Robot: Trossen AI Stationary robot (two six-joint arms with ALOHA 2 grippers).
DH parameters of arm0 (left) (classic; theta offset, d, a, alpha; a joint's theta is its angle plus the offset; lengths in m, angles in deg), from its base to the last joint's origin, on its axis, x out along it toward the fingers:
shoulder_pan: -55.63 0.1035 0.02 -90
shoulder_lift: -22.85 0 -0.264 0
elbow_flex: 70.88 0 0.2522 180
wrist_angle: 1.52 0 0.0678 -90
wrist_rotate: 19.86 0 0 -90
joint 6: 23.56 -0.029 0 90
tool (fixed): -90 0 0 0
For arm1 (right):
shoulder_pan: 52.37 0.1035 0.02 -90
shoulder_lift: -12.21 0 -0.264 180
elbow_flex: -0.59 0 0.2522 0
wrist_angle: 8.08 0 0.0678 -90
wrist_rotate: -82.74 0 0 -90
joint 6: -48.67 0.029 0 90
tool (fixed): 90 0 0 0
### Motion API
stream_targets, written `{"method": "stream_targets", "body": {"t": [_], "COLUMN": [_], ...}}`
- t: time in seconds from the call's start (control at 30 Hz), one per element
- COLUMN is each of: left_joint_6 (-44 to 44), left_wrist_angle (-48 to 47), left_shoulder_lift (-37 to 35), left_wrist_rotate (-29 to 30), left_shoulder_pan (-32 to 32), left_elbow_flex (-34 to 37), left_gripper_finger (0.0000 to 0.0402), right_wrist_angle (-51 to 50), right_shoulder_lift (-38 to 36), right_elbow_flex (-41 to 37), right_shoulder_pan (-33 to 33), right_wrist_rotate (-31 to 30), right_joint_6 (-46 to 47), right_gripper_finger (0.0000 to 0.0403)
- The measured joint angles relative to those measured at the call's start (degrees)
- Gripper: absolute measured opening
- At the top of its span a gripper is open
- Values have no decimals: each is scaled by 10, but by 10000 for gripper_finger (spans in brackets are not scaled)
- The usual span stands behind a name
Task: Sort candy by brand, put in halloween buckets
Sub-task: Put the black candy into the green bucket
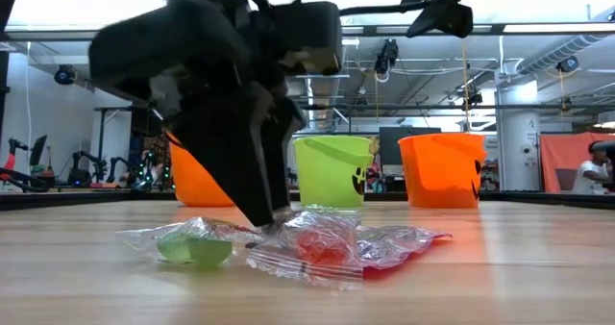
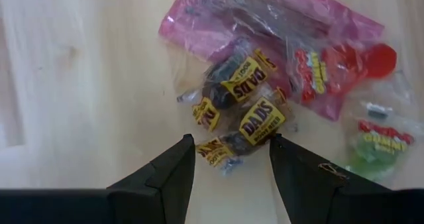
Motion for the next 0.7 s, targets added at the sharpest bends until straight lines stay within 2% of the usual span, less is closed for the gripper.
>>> {"method": "stream_targets", "body": {"t": [0.17,0.43,0.53,0.7], "left_joint_6": [4,12,26,19], "left_wrist_angle": [12,7,-6,-91], "left_shoulder_lift": [9,8,4,-16], "left_wrist_rotate": [-8,-8,-8,-8], "left_shoulder_pan": [2,3,3,4], "left_elbow_flex": [0,1,0,-40], "left_gripper_finger": [151,15,11,2], "right_wrist_angle": [2,3,4,3], "right_shoulder_lift": [3,3,3,3], "right_elbow_flex": [0,0,0,0], "right_shoulder_pan": [0,0,0,0], "right_wrist_rotate": [0,0,0,0], "right_joint_6": [-3,-14,-15,-21], "right_gripper_finger": [203,203,203,203]}}
